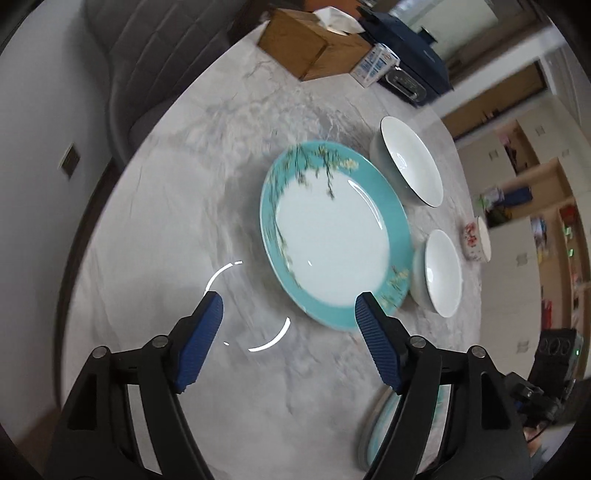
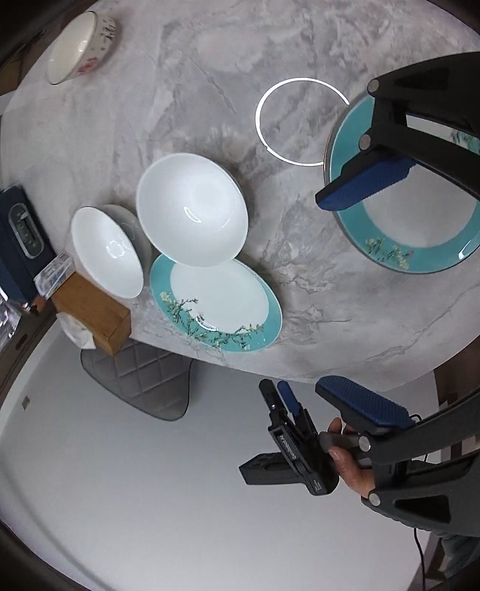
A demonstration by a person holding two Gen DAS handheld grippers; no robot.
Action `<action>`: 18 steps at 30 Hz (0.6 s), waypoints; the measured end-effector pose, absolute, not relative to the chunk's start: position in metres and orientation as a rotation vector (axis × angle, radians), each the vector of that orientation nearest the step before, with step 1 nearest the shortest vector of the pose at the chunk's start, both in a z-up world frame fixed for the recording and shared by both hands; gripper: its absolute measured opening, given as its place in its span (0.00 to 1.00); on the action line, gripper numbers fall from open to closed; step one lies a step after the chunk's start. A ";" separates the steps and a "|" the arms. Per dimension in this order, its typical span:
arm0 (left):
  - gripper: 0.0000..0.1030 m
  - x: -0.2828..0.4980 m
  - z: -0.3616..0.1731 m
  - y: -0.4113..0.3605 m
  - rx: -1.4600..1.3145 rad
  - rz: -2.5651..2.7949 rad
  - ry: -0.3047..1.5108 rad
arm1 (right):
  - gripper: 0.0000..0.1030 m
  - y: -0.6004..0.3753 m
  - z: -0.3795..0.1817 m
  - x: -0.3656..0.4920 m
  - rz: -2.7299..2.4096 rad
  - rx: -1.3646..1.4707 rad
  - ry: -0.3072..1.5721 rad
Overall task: Organize plates and bowls
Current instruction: 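Open the right gripper to release the teal floral plate, then move the right gripper to the rim of the second teal floral plate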
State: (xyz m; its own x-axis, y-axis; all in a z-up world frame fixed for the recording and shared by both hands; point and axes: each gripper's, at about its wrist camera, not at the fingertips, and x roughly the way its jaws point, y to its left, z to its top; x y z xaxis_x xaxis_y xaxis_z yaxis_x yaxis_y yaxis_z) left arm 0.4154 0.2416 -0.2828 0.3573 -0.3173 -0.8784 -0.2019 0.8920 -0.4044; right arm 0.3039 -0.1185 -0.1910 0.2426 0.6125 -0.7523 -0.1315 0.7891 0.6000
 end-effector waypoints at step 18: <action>0.75 0.560 -0.337 0.247 -0.141 -0.361 1.440 | 0.69 -0.061 -0.293 0.359 0.222 0.720 1.218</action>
